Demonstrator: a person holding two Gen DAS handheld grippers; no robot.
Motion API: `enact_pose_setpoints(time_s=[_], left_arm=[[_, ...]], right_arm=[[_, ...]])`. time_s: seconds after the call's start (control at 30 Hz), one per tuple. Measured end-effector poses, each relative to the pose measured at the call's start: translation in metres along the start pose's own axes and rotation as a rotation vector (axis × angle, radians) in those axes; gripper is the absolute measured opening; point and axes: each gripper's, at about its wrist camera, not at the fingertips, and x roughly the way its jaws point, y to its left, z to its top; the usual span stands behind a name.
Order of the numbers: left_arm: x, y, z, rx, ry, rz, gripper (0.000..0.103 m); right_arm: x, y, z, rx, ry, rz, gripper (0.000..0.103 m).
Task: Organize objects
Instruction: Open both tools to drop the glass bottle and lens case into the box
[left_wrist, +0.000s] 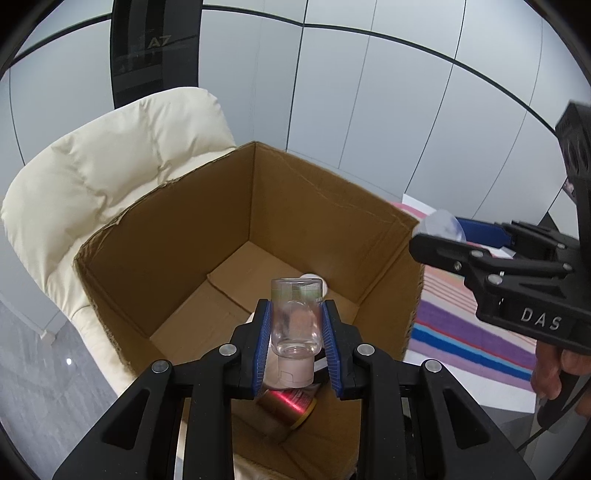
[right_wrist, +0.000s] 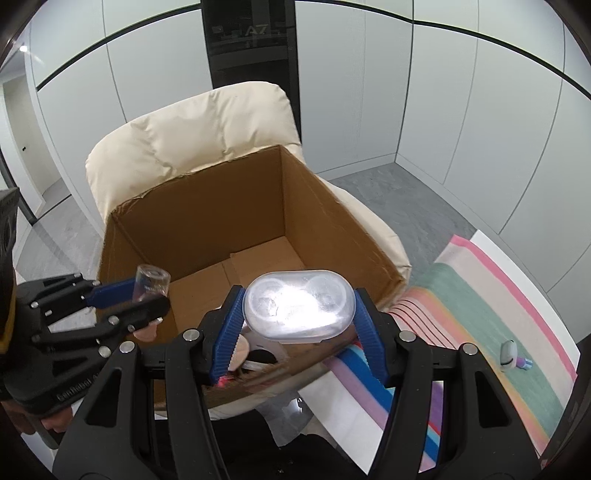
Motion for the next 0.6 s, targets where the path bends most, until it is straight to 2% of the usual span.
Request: enact_pose_setpoints(time_s=[0.37,0.43,0.47,0.5,0.6], left_arm=[[-0.004,0.011,-0.004,-0.002,0.005,0.023,0.031],[-0.009,0.012,-0.005,-0.002,-0.010,0.047,0.048],[-0.012,0.013,-0.005,-0.002,-0.020,0.053,0.061],[-0.015,0.014,-0.005,-0.003,-0.033,0.061,0.067],[-0.021,0.019,-0.006,-0.007,-0.045,0.074,0.075]], right_arm=[[0.010,0.032,0.002,-0.058,0.010,0.040,0.061],[0.011,0.036,0.003,-0.065,0.010,0.043,0.061],[0.013,0.038,0.004,-0.068,0.011,0.044,0.061],[0.014,0.039,0.004,-0.068,0.012,0.044,0.061],[0.017,0.041,0.005,-0.066,0.017,0.043,0.061]])
